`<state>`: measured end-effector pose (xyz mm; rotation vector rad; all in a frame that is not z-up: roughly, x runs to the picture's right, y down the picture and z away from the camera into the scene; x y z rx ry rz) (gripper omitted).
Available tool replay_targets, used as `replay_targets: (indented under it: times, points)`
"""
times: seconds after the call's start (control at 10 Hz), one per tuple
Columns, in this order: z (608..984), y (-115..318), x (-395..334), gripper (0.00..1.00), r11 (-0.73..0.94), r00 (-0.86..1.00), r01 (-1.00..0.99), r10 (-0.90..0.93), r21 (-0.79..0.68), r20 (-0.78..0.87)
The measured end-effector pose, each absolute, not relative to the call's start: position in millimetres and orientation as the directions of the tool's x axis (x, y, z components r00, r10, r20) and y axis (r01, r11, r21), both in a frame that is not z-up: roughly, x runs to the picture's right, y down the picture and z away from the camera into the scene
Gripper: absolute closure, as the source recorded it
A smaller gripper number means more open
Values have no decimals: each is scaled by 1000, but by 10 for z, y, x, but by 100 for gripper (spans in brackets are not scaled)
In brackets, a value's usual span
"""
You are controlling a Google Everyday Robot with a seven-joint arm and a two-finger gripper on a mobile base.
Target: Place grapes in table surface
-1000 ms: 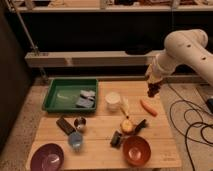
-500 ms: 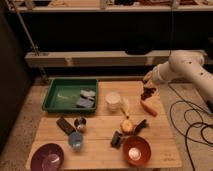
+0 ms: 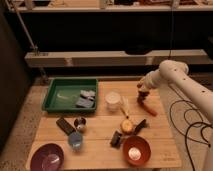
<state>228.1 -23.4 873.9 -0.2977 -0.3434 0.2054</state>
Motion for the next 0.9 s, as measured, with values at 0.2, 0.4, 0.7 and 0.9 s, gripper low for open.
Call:
replay_targets:
  times: [0.2, 0.4, 0.7, 0.9]
  points:
    - [8852, -512, 2248, 100, 939, 911, -141, 247, -312, 330]
    - [8874, -662, 2150, 100, 936, 906, -131, 246, -326, 343]
    - [9015, -433, 2207, 91, 900, 905, -172, 305, -402, 296]
    - [9108, -219, 2150, 70, 870, 904, -174, 327, -462, 275]
